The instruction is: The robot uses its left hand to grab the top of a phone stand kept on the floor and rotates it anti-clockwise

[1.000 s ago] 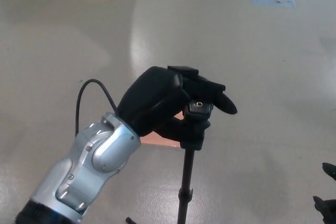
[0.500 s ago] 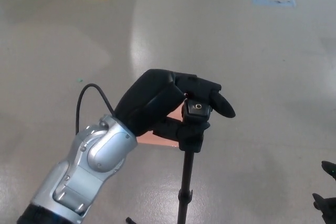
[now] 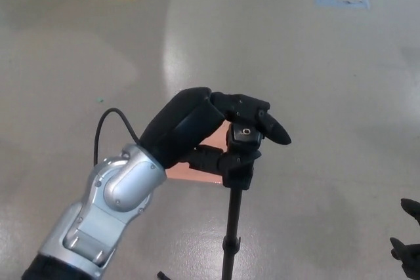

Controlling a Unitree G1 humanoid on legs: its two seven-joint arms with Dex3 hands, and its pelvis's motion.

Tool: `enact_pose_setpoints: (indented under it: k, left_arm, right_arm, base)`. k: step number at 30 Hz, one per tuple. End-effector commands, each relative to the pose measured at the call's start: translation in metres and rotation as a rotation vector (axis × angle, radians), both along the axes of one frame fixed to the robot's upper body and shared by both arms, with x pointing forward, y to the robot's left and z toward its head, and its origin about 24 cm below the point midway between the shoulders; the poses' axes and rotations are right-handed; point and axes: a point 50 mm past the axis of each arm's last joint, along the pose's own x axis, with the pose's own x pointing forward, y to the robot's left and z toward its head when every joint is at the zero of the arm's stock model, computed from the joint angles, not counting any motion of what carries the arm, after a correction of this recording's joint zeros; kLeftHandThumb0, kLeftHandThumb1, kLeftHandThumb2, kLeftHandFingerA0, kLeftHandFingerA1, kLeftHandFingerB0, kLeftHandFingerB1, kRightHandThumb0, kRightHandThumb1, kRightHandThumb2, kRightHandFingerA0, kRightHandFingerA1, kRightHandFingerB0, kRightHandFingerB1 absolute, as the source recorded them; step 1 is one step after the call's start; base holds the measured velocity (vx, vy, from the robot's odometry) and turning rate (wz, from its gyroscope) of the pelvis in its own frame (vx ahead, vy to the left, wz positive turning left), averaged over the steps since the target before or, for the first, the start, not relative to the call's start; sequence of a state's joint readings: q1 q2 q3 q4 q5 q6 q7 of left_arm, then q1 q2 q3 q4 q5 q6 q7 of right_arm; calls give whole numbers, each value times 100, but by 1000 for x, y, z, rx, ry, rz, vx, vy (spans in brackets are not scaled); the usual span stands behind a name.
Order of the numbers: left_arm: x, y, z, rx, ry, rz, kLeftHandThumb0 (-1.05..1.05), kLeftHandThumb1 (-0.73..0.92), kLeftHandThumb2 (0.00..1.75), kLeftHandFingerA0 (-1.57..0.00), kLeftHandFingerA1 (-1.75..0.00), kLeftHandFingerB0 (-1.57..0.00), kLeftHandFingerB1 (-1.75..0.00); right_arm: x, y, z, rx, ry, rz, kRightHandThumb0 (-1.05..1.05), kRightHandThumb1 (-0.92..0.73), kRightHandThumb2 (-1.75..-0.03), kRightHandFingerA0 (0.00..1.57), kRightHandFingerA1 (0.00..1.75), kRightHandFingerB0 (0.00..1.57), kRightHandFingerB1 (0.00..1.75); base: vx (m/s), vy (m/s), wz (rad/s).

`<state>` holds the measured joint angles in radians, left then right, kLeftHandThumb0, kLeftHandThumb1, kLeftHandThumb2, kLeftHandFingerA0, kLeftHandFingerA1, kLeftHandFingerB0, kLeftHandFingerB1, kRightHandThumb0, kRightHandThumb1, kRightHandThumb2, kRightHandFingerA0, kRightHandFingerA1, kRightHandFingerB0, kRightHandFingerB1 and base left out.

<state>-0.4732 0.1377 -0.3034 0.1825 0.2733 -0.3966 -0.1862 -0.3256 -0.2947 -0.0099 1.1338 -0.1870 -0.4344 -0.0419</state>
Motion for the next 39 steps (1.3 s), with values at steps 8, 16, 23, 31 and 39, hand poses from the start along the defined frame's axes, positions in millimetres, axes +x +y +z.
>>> enact_pose_setpoints:
  k: [8, 16, 23, 31, 39]
  left_arm:
    - [19, 11, -8, -248, 530, 22, -10, 64, 59, -86, -47, -86, -50]
    - [21, 11, -9, -255, 588, 13, -11, 62, 59, -90, -48, -90, -51]
    - [21, 11, -10, -262, 614, -2, -11, 61, 58, -91, -48, -91, -52]
    - [23, 13, -9, -296, 738, -14, -9, 64, 59, -86, -48, -90, -52]
    - [26, 16, -8, -356, 920, 0, -13, 58, 57, -86, -48, -92, -52]
  right_arm:
    - [4, -8, 5, -6, 19, -15, -39, -81, -66, 73, 49, 14, 30]
    - [5, -7, 5, 0, 26, -16, -40, -82, -67, 72, 49, 13, 30]
    - [6, -7, 6, -5, 23, -9, -39, -83, -67, 72, 49, 13, 30]
    - [7, -8, 7, -5, 27, -10, -38, -83, -66, 71, 48, 14, 30]
    - [9, -8, 8, -3, 29, -10, -29, -62, -102, 64, 68, 1, 43]
  base:
    - [0, 0, 0]
    - [0, 0, 0]
    - [0, 0, 0]
    - [0, 0, 0]
    - [0, 0, 0]
